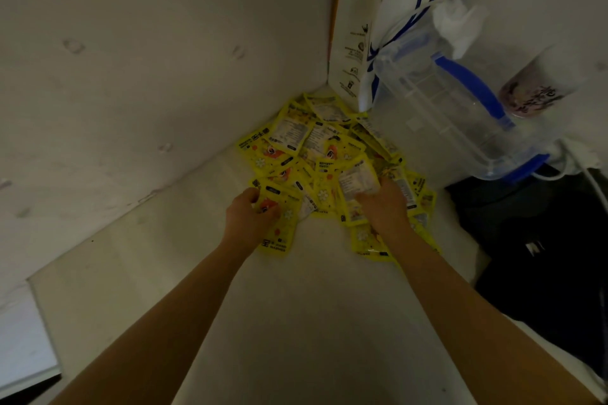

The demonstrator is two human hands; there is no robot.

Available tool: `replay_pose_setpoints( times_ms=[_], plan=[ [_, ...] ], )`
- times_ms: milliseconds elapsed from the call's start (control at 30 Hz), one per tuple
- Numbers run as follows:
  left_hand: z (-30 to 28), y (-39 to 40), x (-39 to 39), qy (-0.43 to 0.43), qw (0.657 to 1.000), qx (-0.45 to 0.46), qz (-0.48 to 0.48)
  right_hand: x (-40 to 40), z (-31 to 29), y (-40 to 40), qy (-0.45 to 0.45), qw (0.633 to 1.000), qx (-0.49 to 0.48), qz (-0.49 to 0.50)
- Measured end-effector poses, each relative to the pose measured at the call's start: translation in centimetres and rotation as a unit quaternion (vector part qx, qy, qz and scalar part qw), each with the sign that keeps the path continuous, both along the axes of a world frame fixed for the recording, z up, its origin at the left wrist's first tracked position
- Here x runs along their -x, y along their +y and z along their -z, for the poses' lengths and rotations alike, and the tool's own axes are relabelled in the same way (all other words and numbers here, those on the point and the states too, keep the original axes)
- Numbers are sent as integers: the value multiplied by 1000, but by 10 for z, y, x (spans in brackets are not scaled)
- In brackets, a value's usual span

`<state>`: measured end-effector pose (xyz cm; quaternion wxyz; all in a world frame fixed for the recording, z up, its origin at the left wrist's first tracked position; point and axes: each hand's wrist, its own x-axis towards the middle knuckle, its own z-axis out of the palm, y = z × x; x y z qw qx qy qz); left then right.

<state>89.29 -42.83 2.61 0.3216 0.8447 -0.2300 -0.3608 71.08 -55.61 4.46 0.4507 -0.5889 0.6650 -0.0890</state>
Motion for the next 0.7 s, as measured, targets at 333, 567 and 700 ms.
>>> replay_pose_setpoints(
  times_ms=[333,567,700],
  plan=[
    [1,-32,2,-87,990,-35,101,-27,2,-7,42,998,0,-48],
    [1,-31,8,-92,991,-36,92,-27,3,-1,25,999,4,-30],
    [-2,-25,18,-92,993,-36,70,-27,0,7,3,1000,-11,-7]
  ],
)
